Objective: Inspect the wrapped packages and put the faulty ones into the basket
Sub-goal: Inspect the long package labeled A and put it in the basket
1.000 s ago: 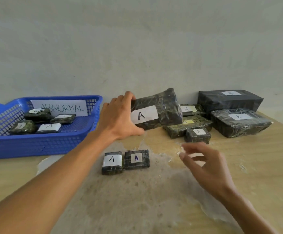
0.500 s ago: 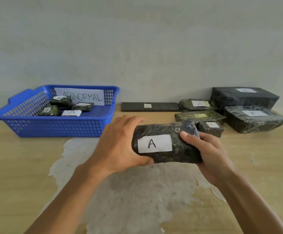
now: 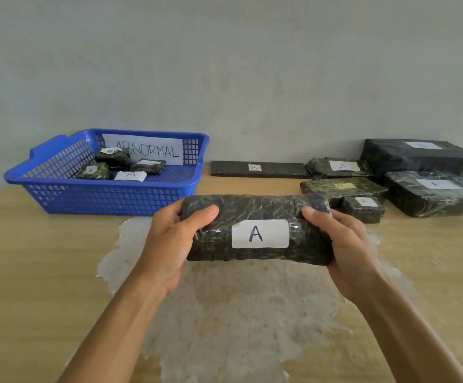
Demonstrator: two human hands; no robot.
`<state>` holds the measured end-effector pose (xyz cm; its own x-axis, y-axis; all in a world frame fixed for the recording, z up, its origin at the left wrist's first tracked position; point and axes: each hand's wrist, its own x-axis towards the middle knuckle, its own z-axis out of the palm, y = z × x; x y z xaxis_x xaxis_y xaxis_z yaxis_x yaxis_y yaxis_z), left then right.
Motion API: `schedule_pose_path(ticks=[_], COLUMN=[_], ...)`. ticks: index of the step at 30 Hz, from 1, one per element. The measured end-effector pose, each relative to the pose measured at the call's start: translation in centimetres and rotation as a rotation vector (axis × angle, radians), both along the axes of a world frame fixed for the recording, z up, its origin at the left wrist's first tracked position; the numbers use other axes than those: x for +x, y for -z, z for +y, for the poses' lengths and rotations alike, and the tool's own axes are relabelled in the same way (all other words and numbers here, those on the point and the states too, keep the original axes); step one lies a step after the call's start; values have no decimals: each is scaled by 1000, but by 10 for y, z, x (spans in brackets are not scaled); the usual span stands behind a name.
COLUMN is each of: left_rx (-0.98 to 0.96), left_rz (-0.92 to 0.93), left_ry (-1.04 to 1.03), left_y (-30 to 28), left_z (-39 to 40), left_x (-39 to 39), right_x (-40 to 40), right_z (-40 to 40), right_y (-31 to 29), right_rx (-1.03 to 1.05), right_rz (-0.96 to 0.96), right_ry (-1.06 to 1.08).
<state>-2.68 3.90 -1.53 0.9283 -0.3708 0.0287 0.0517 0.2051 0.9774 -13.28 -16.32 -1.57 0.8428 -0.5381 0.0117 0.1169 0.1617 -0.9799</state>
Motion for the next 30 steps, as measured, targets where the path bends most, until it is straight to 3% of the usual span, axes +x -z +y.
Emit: schedule_pose_path(ticks=[10,23,30], left_rx=[5,-15,-4], left_rz=[-17,-95,-47], left_ry=[-27,-47,-14], left_y=[4,4,4], left_z=[-4,-5,-4], left_x=[-8,-14,-13], right_x=[-4,-10,-10], right_z=[6,10,9], right_y=[9,6,9], right_rx=[-104,-55,-103], right_rz=[1,-22,-24], right_ry=[98,139,176])
